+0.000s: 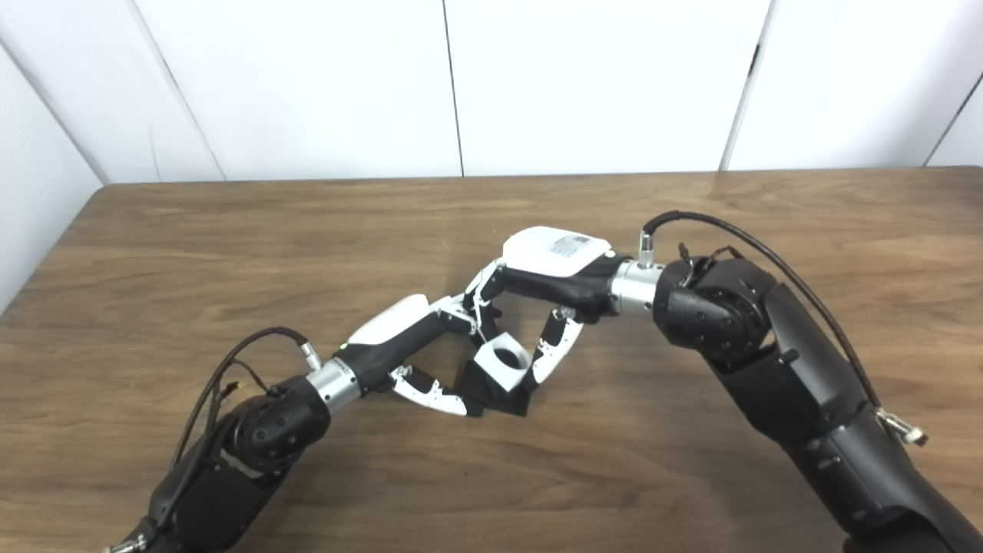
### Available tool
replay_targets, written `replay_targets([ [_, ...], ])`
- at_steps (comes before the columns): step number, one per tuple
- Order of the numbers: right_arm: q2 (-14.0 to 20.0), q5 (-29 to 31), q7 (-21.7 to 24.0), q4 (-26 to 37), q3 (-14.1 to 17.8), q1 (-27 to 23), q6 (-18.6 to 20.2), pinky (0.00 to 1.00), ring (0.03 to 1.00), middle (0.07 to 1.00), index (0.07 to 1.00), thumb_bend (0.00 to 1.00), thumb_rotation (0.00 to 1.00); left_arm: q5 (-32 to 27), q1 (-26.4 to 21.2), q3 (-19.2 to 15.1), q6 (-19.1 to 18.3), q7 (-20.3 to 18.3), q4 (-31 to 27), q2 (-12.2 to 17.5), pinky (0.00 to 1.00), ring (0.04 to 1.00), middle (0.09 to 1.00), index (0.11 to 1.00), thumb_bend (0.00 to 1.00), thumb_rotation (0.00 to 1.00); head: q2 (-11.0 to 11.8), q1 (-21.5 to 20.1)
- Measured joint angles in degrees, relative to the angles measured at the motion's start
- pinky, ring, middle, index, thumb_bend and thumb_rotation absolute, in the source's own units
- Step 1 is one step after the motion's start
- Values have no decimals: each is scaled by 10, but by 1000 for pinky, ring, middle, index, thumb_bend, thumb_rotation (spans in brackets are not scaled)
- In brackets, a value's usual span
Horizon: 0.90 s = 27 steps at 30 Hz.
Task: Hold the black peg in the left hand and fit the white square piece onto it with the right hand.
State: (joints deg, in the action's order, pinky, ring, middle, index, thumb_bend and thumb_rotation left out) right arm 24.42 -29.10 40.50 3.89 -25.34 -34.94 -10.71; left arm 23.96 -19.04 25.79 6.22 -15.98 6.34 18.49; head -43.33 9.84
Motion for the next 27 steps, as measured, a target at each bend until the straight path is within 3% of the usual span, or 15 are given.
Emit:
replay_targets([
  [19, 7, 17, 40, 79, -4, -22, 1, 832, 840, 774, 480, 512, 141, 1, -6, 7, -6, 0, 2, -6, 995, 988, 902, 491, 517, 89, -1, -2],
  [27, 10, 20, 49, 80, -4, -22, 0, 813, 833, 772, 481, 511, 142, 3, -8, 9, -5, 0, 3, -7, 996, 991, 903, 491, 516, 90, -1, 0],
])
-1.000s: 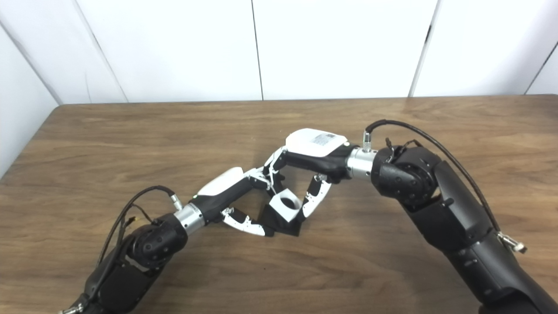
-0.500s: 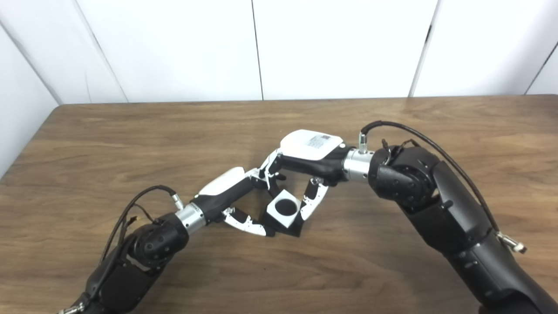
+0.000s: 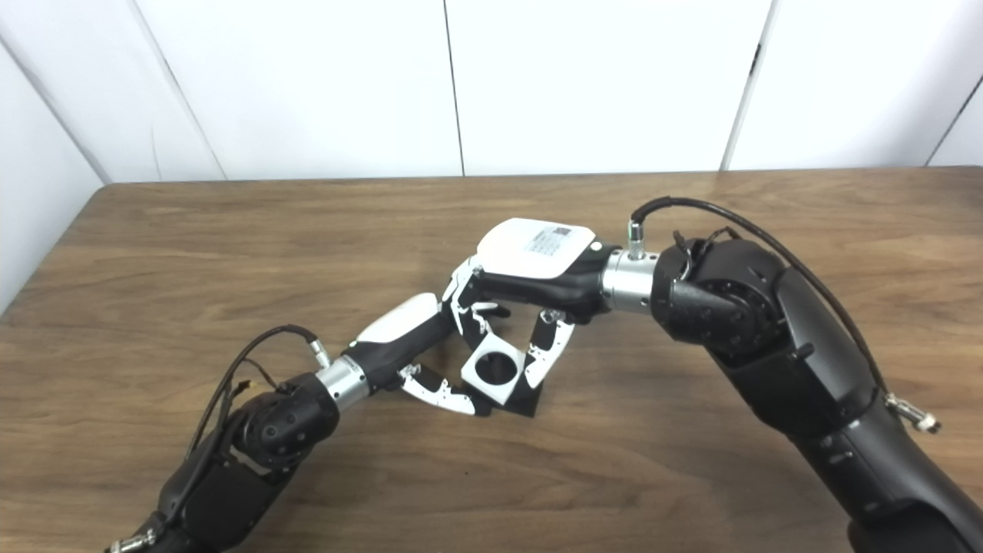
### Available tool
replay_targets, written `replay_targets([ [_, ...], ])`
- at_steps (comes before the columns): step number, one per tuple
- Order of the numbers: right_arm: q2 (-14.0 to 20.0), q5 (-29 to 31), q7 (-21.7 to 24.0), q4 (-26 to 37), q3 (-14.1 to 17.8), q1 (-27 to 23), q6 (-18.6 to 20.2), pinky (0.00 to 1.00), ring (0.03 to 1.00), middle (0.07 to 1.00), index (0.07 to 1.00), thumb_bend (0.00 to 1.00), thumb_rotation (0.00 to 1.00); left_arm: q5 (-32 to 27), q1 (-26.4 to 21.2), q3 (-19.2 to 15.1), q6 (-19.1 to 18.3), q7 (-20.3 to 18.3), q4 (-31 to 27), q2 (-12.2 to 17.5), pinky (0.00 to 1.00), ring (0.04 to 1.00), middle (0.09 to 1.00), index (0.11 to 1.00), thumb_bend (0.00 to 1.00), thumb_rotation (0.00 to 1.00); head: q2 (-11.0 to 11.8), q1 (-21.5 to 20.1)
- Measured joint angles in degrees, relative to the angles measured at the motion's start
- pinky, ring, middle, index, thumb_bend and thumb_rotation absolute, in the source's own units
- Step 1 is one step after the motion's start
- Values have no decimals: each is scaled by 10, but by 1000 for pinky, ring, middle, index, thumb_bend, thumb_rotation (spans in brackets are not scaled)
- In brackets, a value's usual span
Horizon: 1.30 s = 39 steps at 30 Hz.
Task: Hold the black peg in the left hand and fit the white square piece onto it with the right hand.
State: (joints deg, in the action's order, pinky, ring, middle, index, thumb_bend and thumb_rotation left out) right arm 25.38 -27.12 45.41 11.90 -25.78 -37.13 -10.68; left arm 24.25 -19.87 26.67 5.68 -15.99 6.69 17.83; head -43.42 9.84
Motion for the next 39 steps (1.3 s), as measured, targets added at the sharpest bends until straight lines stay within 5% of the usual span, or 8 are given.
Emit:
replay_targets([
  [39, 0, -23, -4, -64, 9, -10, -14, 789, 824, 765, 479, 511, 143, 0, 1, 0, 0, 0, -1, 0, 982, 989, 902, 492, 517, 86, -4, -14],
])
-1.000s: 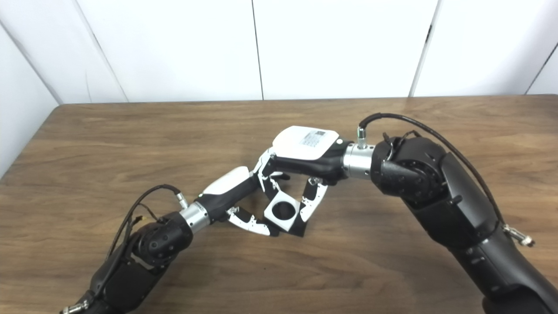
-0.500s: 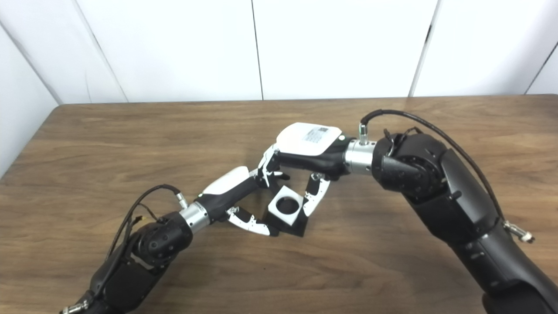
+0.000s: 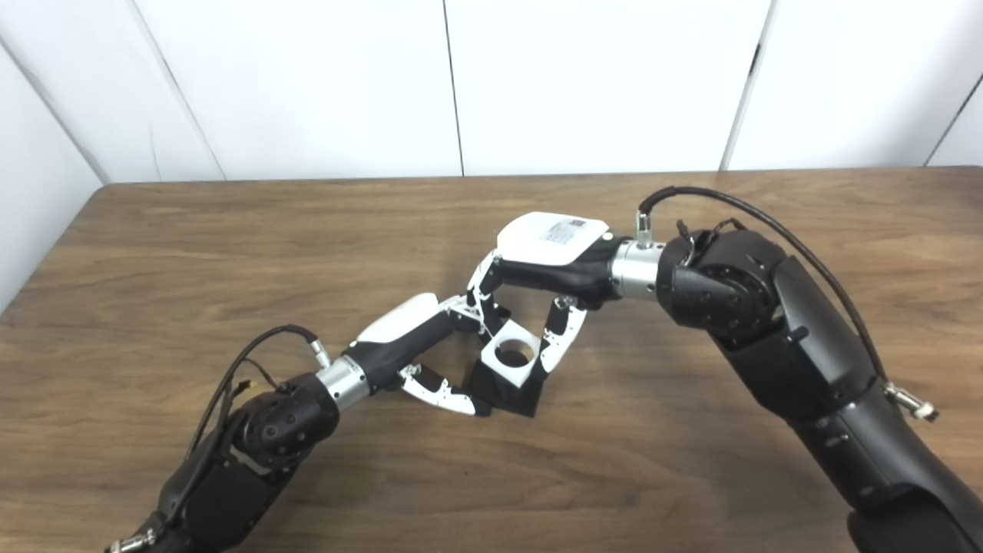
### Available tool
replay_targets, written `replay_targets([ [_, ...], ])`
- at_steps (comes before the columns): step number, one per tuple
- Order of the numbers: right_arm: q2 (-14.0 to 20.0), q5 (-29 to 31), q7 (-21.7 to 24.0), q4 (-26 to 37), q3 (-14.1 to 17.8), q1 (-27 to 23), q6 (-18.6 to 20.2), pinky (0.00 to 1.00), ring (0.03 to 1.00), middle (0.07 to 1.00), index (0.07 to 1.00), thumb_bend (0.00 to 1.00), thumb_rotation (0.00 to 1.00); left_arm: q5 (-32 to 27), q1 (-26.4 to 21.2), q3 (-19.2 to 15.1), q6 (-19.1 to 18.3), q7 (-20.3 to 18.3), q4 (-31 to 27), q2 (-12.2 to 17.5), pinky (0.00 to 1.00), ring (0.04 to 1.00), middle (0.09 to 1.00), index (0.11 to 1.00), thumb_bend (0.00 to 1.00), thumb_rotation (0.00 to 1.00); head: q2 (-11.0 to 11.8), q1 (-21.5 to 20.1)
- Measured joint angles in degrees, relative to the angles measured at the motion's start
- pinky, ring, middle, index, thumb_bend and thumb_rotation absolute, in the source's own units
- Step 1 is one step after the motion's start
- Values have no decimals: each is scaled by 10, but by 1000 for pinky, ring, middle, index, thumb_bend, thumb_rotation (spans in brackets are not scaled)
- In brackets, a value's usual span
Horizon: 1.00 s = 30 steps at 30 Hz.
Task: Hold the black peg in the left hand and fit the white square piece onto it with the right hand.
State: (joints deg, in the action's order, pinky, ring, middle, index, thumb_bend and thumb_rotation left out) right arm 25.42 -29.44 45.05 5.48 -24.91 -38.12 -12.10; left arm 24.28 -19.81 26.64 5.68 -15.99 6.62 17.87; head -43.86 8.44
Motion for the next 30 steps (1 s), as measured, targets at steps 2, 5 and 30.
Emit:
replay_targets([
  [2, 0, 0, -1, 0, 0, 0, 0, 794, 824, 765, 479, 511, 143, 0, 0, 0, 0, 0, 0, 0, 982, 988, 901, 491, 518, 86, 0, 0],
  [5, 0, 1, 0, 0, 0, 0, 0, 799, 824, 767, 479, 511, 142, 0, 0, 0, 0, 0, 0, 0, 981, 988, 902, 491, 517, 86, -2, -2],
  [30, -1, -2, -2, 10, -9, 16, 0, 814, 832, 778, 481, 512, 140, 0, 0, 0, 0, 0, 0, 0, 988, 986, 905, 491, 516, 89, -6, 4],
])
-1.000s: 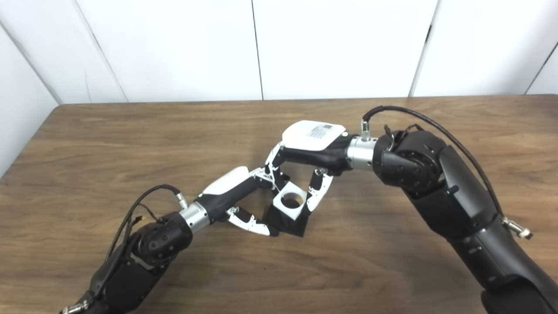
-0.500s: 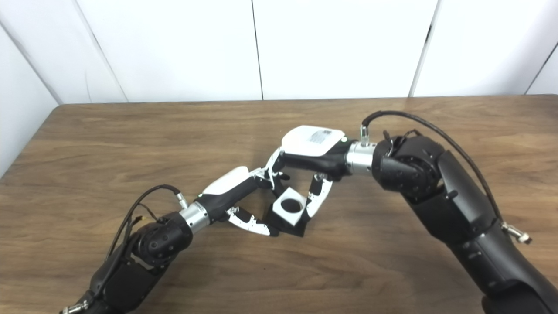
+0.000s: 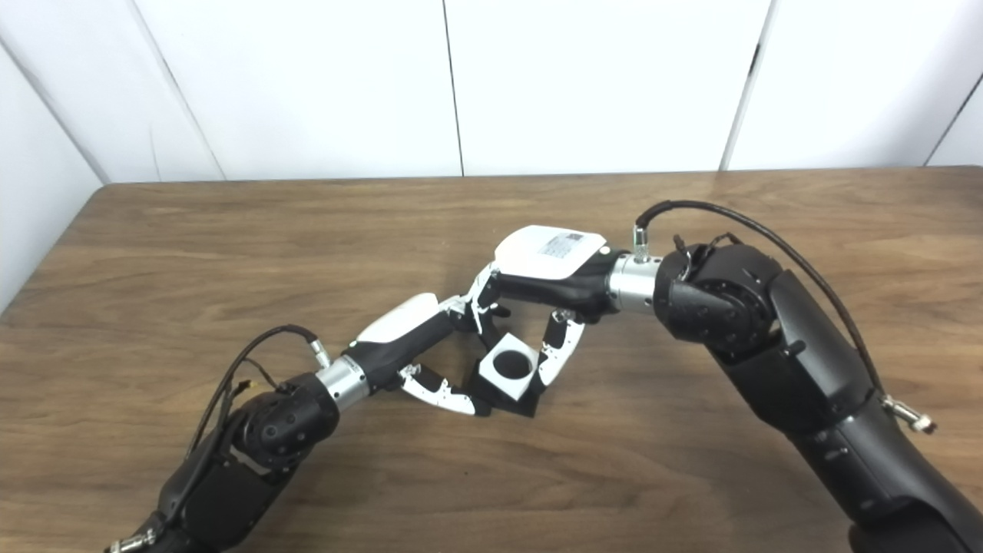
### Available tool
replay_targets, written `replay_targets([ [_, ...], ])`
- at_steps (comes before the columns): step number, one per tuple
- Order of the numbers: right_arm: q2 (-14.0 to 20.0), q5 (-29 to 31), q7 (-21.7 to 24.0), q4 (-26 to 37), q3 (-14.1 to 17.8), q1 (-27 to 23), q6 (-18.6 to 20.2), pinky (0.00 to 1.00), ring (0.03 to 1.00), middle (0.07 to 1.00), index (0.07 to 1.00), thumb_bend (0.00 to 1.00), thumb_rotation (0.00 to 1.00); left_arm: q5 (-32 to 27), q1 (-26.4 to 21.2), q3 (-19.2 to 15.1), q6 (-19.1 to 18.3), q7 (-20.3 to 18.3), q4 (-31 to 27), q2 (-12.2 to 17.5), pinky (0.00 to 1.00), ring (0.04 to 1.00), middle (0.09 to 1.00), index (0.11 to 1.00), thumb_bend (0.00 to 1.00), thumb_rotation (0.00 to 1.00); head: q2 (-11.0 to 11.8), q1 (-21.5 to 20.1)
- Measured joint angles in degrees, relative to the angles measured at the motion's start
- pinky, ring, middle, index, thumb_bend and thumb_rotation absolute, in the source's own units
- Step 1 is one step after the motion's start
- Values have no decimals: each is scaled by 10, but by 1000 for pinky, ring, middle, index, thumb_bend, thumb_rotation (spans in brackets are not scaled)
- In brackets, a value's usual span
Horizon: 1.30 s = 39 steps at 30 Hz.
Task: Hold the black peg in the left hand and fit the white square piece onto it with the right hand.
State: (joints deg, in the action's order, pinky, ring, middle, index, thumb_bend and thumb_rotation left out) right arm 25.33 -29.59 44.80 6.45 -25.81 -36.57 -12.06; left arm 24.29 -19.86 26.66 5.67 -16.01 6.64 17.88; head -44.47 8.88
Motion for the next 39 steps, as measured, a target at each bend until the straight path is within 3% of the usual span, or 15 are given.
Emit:
replay_targets([
  [5, 1, -1, 0, 0, -1, 0, 0, 829, 845, 793, 491, 510, 150, 0, 0, 0, 0, 0, 0, 0, 985, 985, 903, 491, 516, 89, 0, 1],
  [7, 2, -3, 1, 0, -3, -1, 2, 842, 861, 823, 685, 698, 344, 0, 0, 0, 0, 0, 0, 0, 985, 986, 904, 491, 517, 88, 0, 0],
  [9, 4, -6, 7, 0, -5, -3, 5, 843, 868, 839, 768, 785, 417, 0, 0, 0, -1, 0, 0, 0, 985, 986, 904, 491, 516, 89, 0, 0],
  [14, 12, -7, 19, 7, -8, -5, 14, 852, 881, 857, 822, 862, 437, 0, 0, 0, -1, 0, 0, 0, 985, 988, 906, 491, 516, 90, -1, -2],
  [28, 15, -9, 25, 11, -11, -6, 24, 857, 884, 859, 820, 867, 423, 0, 0, 0, -1, 0, 0, 1, 982, 982, 903, 492, 516, 89, 0, -4],
  [39, 14, -12, 21, 2, 6, -6, 32, 759, 840, 834, 767, 754, 333, 0, 0, -1, 1, 0, 0, 1, 985, 985, 903, 491, 516, 88, 6, -23],
])
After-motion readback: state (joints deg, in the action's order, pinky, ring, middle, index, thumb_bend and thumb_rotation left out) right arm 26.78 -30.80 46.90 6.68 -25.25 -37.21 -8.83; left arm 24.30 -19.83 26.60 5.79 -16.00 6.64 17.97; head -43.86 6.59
